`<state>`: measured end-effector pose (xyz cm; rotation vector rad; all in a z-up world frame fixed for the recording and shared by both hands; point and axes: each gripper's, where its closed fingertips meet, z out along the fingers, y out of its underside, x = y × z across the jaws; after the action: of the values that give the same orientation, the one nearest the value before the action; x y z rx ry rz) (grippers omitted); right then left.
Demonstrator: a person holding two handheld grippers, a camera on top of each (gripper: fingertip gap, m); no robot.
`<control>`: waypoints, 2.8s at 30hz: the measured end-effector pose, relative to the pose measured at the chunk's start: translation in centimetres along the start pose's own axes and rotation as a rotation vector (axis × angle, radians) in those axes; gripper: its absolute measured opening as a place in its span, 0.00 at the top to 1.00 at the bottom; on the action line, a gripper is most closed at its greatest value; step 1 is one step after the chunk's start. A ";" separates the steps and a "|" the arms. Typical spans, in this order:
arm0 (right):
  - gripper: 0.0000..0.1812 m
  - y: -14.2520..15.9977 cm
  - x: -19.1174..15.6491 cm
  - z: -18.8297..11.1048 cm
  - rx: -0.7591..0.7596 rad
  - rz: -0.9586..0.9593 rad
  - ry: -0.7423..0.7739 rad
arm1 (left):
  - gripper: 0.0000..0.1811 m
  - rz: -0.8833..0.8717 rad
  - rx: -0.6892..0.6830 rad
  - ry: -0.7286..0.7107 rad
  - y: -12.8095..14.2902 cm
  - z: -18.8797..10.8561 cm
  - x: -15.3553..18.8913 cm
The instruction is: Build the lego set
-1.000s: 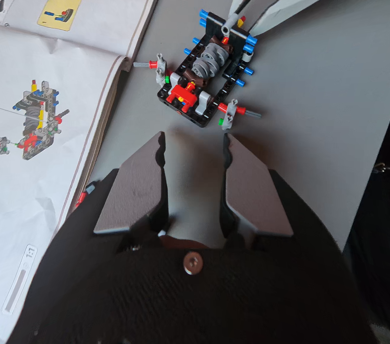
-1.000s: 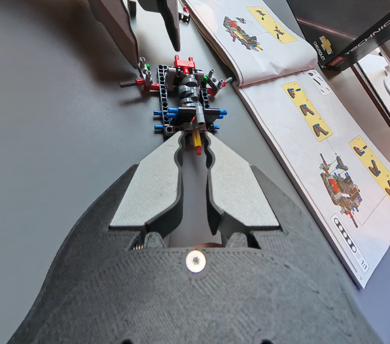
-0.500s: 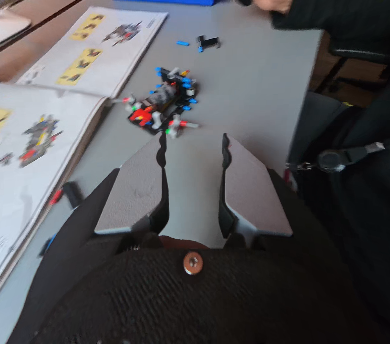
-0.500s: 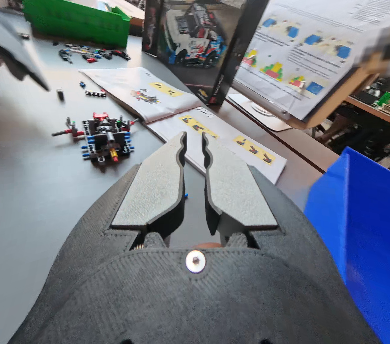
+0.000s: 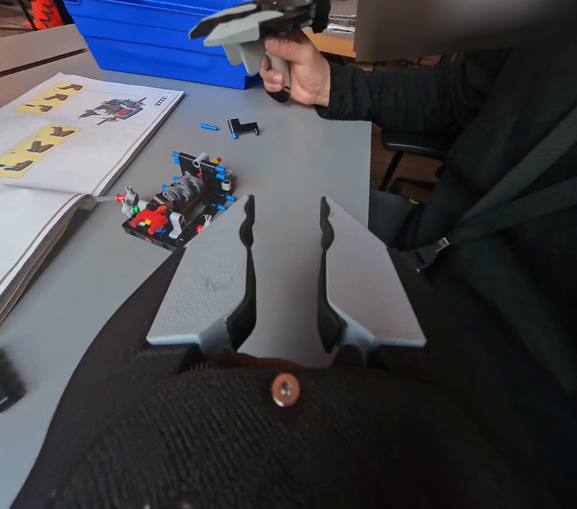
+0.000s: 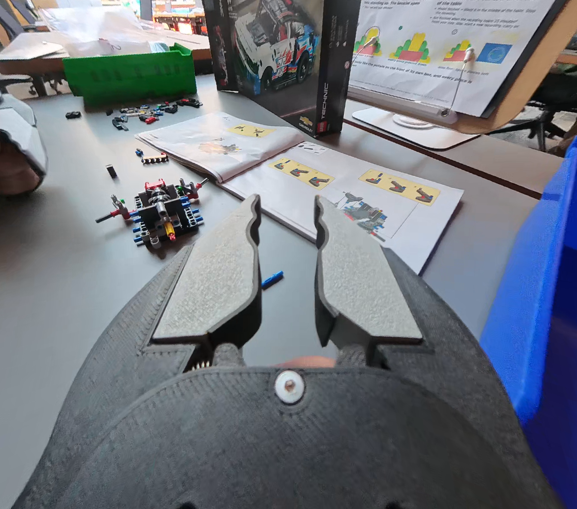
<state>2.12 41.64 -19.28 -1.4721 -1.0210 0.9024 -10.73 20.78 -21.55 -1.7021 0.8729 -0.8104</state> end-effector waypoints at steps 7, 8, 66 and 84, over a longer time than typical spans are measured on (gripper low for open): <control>0.48 3.1 -2.1 2.1 -0.172 0.092 -0.099 | 0.99 0.131 0.053 -0.064 -0.8 -0.1 -0.1; 0.49 3.0 -2.3 2.2 -0.164 0.088 -0.099 | 0.99 0.131 0.055 -0.071 -0.8 -0.1 -0.1; 0.91 7.8 -3.7 -2.5 -0.444 -0.118 -0.008 | 0.90 0.201 -0.093 -0.227 0.6 1.0 -4.8; 1.00 9.0 -5.3 -2.1 -0.517 -0.165 -0.076 | 0.91 0.216 -0.111 -0.234 0.8 1.4 -4.9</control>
<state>3.39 35.47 -27.87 -1.7498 -1.4865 0.6014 -12.23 25.43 -23.17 -1.7219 0.9330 -0.4149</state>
